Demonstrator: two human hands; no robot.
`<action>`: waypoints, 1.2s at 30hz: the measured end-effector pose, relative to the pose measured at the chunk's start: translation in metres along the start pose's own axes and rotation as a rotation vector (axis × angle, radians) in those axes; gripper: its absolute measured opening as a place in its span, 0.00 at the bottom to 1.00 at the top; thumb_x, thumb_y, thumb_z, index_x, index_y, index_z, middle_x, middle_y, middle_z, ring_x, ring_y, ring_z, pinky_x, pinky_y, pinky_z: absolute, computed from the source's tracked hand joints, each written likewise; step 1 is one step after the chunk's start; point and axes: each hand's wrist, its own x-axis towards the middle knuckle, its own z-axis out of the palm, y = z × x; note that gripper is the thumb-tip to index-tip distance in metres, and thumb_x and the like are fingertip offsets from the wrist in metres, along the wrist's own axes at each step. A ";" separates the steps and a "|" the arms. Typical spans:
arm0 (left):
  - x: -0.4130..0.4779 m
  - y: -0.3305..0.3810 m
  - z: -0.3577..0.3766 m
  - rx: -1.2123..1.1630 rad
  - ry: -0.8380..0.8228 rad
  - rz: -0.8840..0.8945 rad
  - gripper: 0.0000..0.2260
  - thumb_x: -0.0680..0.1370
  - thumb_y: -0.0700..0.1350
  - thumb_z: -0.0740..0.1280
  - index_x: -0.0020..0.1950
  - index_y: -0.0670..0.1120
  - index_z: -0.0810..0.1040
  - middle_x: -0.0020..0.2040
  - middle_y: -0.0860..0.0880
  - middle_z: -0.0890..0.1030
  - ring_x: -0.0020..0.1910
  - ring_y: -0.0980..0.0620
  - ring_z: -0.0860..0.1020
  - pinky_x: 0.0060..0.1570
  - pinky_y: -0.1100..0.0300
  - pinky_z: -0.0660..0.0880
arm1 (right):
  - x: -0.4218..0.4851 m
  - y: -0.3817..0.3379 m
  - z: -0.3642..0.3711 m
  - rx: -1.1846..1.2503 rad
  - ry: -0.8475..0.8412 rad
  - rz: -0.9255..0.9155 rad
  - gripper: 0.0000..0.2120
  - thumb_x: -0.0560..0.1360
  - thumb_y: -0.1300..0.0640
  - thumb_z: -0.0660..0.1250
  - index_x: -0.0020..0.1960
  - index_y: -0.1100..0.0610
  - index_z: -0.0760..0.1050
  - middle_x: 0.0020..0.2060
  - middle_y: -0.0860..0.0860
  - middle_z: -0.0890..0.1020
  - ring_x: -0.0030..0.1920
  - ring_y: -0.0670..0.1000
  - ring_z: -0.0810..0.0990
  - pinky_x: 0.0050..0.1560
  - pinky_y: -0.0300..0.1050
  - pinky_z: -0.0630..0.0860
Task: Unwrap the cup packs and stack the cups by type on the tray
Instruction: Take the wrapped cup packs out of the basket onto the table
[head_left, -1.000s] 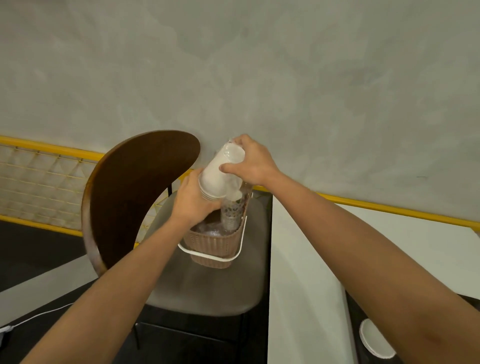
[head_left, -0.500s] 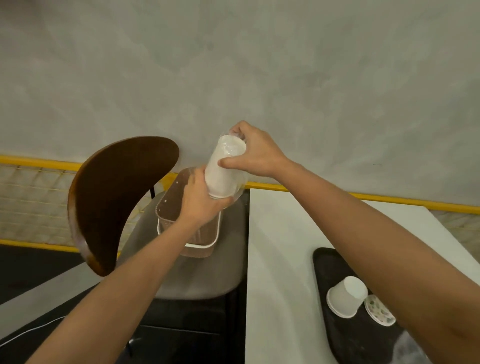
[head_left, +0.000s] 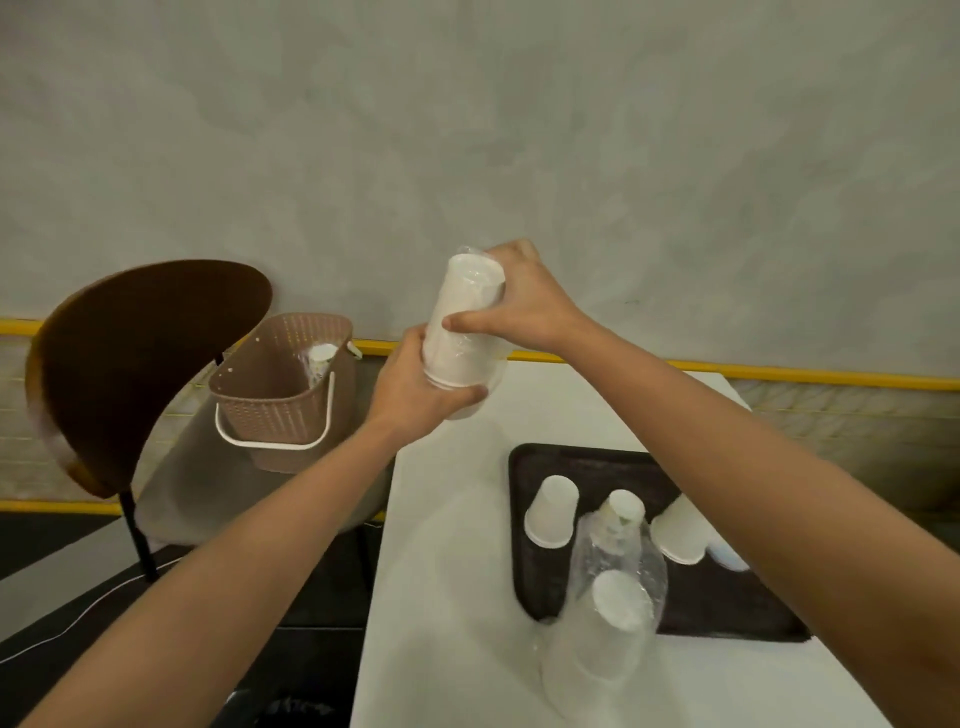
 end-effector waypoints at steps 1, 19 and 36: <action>-0.006 0.009 0.008 -0.012 -0.015 0.007 0.35 0.62 0.52 0.79 0.63 0.48 0.67 0.54 0.55 0.74 0.51 0.56 0.73 0.38 0.66 0.68 | -0.011 0.005 -0.010 0.005 0.015 0.000 0.34 0.63 0.50 0.78 0.65 0.54 0.69 0.55 0.47 0.65 0.56 0.43 0.66 0.53 0.30 0.62; -0.058 0.085 0.116 -0.099 -0.447 0.009 0.36 0.68 0.55 0.75 0.71 0.51 0.62 0.64 0.53 0.73 0.57 0.53 0.73 0.43 0.66 0.74 | -0.119 0.087 -0.095 0.060 0.139 0.167 0.37 0.65 0.57 0.78 0.68 0.55 0.62 0.54 0.47 0.72 0.53 0.49 0.74 0.49 0.38 0.69; -0.129 0.155 0.211 0.046 -0.278 0.117 0.34 0.68 0.46 0.76 0.70 0.46 0.63 0.64 0.48 0.74 0.60 0.48 0.74 0.53 0.58 0.71 | -0.219 0.168 -0.137 0.210 0.203 0.159 0.34 0.64 0.59 0.78 0.64 0.55 0.64 0.51 0.45 0.74 0.51 0.47 0.76 0.51 0.40 0.75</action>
